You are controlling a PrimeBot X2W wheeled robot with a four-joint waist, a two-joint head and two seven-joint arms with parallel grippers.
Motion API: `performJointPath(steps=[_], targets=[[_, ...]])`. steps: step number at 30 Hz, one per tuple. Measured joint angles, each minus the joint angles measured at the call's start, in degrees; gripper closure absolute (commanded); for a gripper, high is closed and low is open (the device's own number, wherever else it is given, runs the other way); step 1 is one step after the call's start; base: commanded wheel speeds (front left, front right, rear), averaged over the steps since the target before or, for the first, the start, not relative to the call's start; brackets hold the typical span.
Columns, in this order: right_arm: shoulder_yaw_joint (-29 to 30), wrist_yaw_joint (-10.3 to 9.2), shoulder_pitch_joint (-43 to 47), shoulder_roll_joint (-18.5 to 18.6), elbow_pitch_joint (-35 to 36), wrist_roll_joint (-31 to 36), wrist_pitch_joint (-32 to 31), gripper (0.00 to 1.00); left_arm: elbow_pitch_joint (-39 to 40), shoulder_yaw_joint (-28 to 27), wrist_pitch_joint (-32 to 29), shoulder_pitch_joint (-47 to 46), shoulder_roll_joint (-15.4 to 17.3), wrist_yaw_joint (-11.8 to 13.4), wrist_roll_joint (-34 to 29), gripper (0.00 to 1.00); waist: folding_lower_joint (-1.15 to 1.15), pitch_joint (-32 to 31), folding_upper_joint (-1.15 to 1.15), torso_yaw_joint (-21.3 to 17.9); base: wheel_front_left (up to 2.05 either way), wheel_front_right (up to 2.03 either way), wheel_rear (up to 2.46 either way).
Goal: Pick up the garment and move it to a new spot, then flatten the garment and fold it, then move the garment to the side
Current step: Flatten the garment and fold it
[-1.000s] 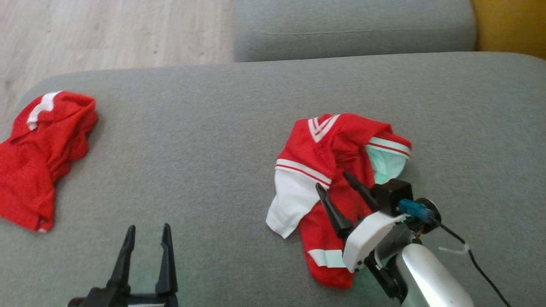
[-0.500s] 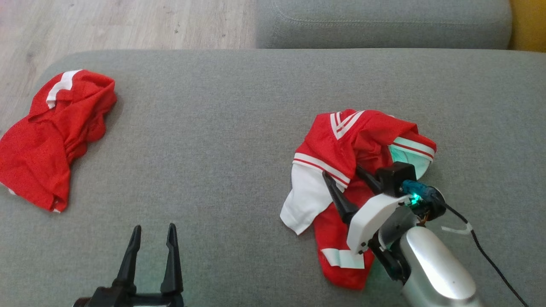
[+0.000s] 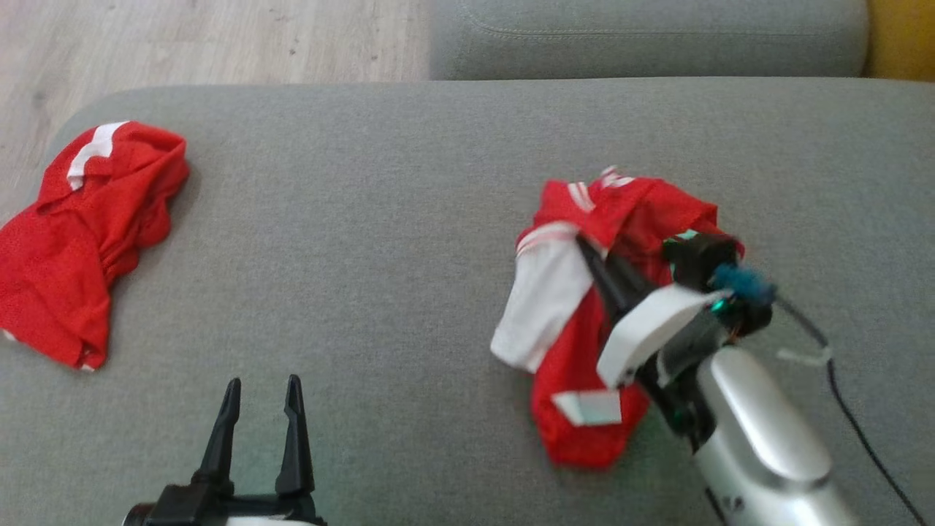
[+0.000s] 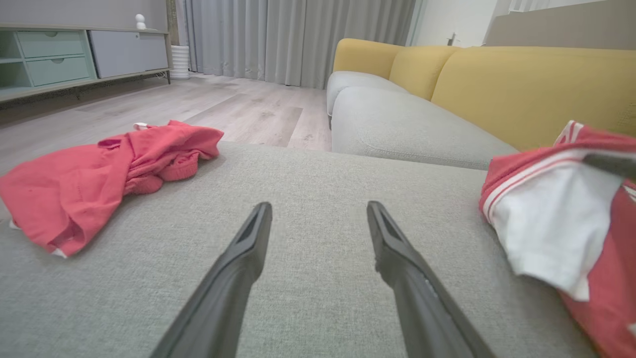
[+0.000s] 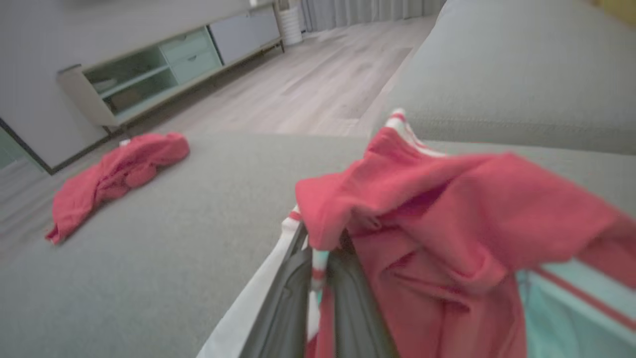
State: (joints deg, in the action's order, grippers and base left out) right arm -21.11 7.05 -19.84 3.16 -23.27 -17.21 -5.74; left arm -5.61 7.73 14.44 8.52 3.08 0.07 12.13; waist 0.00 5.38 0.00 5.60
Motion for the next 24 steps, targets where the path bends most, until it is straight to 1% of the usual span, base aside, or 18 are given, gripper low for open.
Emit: performJointPath(steps=[4, 8, 11, 14, 18, 21, 24], targets=[[3.34, 0.00, -1.05, 0.03, 5.58, -3.14, -1.93, 1.00, 0.32, 0.09, 0.00, 0.04, 0.00, 0.52, 0.56, 0.00, 0.00, -0.28, 0.00, -1.26, 0.00, 0.00, 0.00], [8.18, 0.00, -0.05, 0.03, 11.65, -5.01, -5.86, 1.00, 0.52, 0.02, 0.01, 0.07, -0.01, 0.53, 0.58, 0.00, -0.01, -0.50, 0.00, -2.91, 0.00, 0.00, 0.00], [13.63, 0.00, 2.32, 0.01, 16.66, -6.10, -9.13, 1.00, 0.74, -0.03, 0.01, 0.09, -0.01, 0.53, 0.58, 0.00, 0.00, -0.53, 0.00, -4.28, 0.00, 0.00, 0.00], [20.51, 0.00, 5.92, 0.01, 19.63, -6.44, -11.61, 1.00, 0.97, -0.13, 0.01, 0.09, 0.00, 0.53, 0.58, 0.00, -0.01, -0.43, 0.00, -5.73, 0.00, 0.00, 0.00], [27.60, 0.00, 11.01, -0.01, 20.51, -5.69, -14.39, 1.00, 1.10, -0.12, 0.01, 0.08, -0.01, 0.51, 0.57, 0.00, -0.01, 0.00, 0.00, -7.51, 0.00, 0.00, 0.00], [31.17, 0.00, 13.90, -0.30, 19.78, -2.88, -15.22, 1.00, 1.13, -0.11, 0.01, 0.05, -0.01, 0.49, 0.57, 0.00, 0.00, 0.64, 0.00, -8.60, 0.00, 0.00, 0.00], [33.41, 0.00, 14.54, -0.47, 17.62, -0.43, -15.19, 0.99, 1.08, -0.09, 0.01, 0.01, 0.00, 0.40, 0.56, 0.00, -0.01, 1.15, 0.00, -9.76, 0.00, 0.00, 0.00]])
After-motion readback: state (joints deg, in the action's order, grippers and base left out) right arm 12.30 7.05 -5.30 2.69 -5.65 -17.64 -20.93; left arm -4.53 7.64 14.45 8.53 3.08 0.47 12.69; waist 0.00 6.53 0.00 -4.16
